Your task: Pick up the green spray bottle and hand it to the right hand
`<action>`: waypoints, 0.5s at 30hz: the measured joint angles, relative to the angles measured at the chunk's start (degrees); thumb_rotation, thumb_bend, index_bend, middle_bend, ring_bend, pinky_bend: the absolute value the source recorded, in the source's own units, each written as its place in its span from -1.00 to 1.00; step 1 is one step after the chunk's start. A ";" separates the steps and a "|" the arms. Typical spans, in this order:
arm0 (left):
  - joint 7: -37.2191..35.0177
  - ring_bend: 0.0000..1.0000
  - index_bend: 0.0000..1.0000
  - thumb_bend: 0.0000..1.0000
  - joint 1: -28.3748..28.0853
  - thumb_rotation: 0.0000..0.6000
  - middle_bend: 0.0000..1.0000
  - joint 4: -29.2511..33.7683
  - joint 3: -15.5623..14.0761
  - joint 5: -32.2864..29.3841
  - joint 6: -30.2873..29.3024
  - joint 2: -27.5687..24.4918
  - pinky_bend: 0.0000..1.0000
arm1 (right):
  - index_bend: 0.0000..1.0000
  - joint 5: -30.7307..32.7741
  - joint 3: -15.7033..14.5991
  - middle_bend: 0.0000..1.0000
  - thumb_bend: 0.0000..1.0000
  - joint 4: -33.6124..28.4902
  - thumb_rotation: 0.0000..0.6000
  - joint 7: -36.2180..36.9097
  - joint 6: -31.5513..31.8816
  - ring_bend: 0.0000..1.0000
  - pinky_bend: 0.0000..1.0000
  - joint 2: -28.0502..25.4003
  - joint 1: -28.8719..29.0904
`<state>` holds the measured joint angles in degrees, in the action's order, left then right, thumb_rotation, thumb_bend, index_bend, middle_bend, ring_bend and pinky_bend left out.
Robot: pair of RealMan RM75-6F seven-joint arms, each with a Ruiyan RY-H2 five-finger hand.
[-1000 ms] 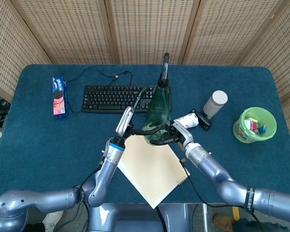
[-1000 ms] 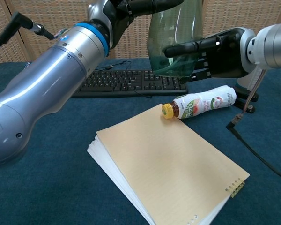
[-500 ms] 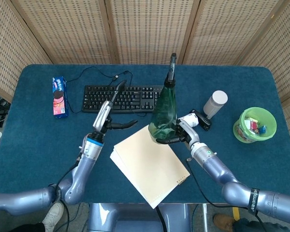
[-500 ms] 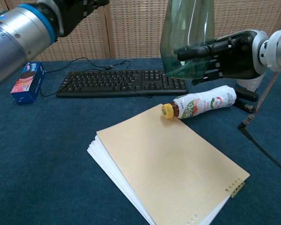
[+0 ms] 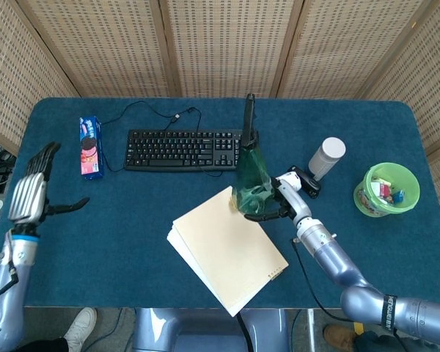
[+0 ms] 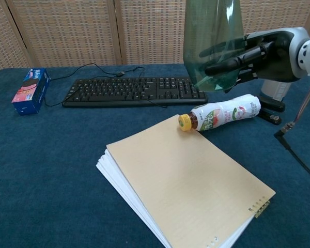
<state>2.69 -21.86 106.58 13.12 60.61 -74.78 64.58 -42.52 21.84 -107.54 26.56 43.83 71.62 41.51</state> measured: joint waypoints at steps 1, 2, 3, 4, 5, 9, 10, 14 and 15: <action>0.34 -1.00 -1.00 -1.00 0.88 1.00 -1.00 0.56 -0.72 -0.44 -0.51 -0.76 -1.00 | 0.17 -0.45 -0.47 0.25 0.59 0.17 1.00 -0.80 0.07 0.39 0.15 0.28 0.15; 0.45 -1.00 -1.00 -1.00 1.79 1.00 -1.00 0.86 -1.26 -0.52 -1.29 -1.19 -1.00 | 0.17 -0.87 -1.02 0.25 0.59 0.44 1.00 -1.80 0.10 0.39 0.15 0.71 0.36; 0.37 -1.00 -1.00 -1.00 3.07 1.00 -1.00 1.08 -1.95 -0.16 -2.60 -1.45 -1.00 | 0.17 -1.35 -1.79 0.25 0.59 0.89 1.00 -3.31 0.23 0.39 0.15 1.48 0.70; 0.17 -1.00 -1.00 -1.00 4.09 1.00 -1.00 1.20 -2.50 0.43 -3.65 -1.59 -1.00 | 0.17 -1.63 -2.36 0.25 0.59 1.29 1.00 -4.48 0.33 0.39 0.15 2.19 1.00; -0.10 -1.00 -1.00 -1.00 5.03 1.00 -1.00 1.28 -2.96 1.18 -4.61 -1.70 -1.00 | 0.17 -1.85 -2.91 0.25 0.59 1.71 1.00 -5.59 0.43 0.39 0.15 2.96 1.33; -1.33 -1.00 -1.00 -1.00 7.38 1.00 -1.00 1.18 -4.48 5.09 -7.08 -1.98 -1.00 | 0.17 -1.78 -4.71 0.26 0.59 3.60 1.00 -8.87 0.72 0.39 0.15 6.36 2.79; -1.50 -1.00 -1.00 -1.00 7.69 1.00 -1.00 1.12 -4.68 5.75 -7.38 -2.03 -1.00 | 0.17 -1.55 -5.03 0.26 0.59 3.95 1.00 -9.31 0.73 0.39 0.15 7.02 3.01; -2.36 -1.00 -1.00 -1.00 8.58 1.00 -1.00 1.11 -4.95 7.49 -8.00 -2.34 -1.00 | 0.17 -0.63 -5.99 0.26 0.59 5.29 1.00 -11.05 0.88 0.39 0.15 9.59 3.79; -2.48 -1.00 -1.00 -1.00 8.72 1.00 -1.00 1.11 -4.96 7.82 -8.03 -2.43 -1.00 | 0.17 -0.36 -6.10 0.26 0.59 5.59 1.00 -11.49 0.95 0.39 0.15 10.21 4.00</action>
<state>0.21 -13.15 107.68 8.16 68.42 -82.80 62.15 -42.87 15.73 -101.95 15.08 44.78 81.83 45.51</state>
